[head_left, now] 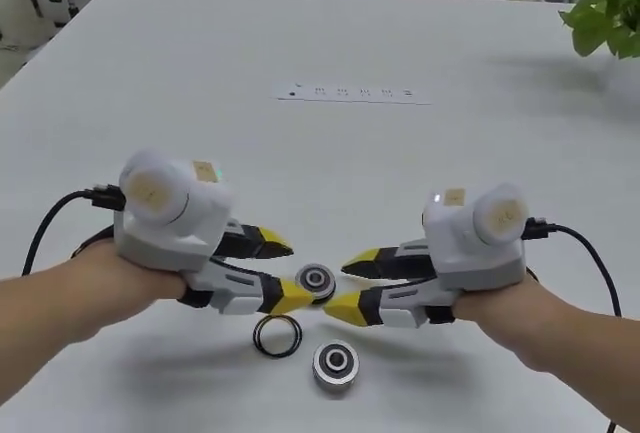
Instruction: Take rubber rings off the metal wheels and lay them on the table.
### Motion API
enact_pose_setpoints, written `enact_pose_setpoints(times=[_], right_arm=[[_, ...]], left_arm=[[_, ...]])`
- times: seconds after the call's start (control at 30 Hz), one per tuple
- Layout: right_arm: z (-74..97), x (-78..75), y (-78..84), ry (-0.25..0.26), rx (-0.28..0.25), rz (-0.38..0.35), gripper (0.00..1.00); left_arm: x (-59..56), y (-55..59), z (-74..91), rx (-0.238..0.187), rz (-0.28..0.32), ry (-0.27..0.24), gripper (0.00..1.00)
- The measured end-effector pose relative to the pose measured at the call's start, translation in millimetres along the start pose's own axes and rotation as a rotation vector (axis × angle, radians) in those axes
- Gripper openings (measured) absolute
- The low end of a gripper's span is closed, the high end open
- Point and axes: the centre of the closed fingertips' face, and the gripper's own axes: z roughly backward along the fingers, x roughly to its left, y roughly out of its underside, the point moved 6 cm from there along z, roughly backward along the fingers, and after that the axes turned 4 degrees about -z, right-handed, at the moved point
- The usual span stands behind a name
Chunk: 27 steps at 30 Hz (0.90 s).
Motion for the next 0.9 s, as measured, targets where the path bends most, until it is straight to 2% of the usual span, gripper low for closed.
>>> enact_pose_setpoints(times=[0.37,0.47,0.7,0.87,0.9], right_arm=[[-0.8,1.7,0.0,-0.004,-0.002,-0.002,0.33],[-1.1,1.7,0.6,-0.006,0.000,-0.003,0.33],[-1.2,1.8,1.3,-0.007,-0.003,-0.008,0.33],[-0.9,1.8,1.4,-0.005,-0.006,-0.010,0.32],[-1.2,1.5,1.4,-0.004,-0.007,-0.010,0.32]], left_arm=[[3.5,-1.9,-9.6,0.013,-0.010,0.017,0.27],[2.7,-1.0,-13.3,0.027,-0.028,0.020,0.22],[4.1,2.3,-19.4,0.044,-0.031,0.017,0.19],[4.4,2.0,-19.0,0.035,-0.028,0.011,0.17],[3.5,2.8,-18.8,0.036,-0.044,0.007,0.16]])
